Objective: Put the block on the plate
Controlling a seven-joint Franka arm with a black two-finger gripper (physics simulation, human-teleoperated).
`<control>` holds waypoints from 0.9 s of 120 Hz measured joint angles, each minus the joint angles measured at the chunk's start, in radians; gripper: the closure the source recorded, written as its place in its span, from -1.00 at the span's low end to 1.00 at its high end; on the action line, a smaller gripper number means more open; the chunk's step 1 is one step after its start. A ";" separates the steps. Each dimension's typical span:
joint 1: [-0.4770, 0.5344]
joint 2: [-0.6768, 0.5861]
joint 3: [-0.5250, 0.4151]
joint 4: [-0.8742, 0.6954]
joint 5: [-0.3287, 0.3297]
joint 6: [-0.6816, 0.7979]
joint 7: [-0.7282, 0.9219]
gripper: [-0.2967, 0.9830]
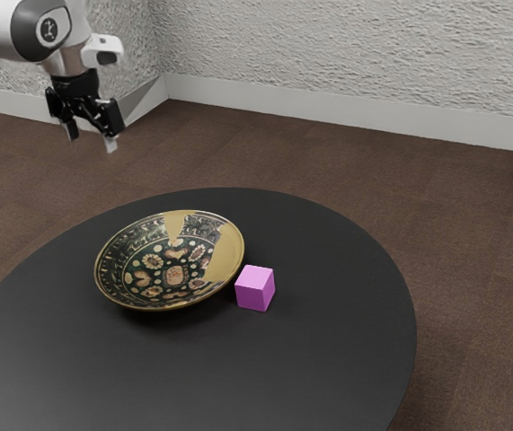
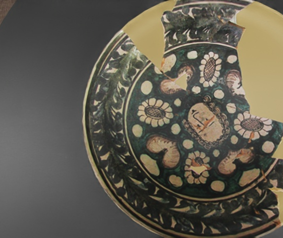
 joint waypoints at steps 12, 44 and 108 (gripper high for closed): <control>-0.003 -0.004 -0.002 0.001 0.005 0.001 0.011 -0.54; -0.252 -0.002 -0.026 -0.072 0.016 0.064 0.165 -0.53; -0.138 0.166 -0.190 -0.158 -0.075 0.288 0.773 -0.54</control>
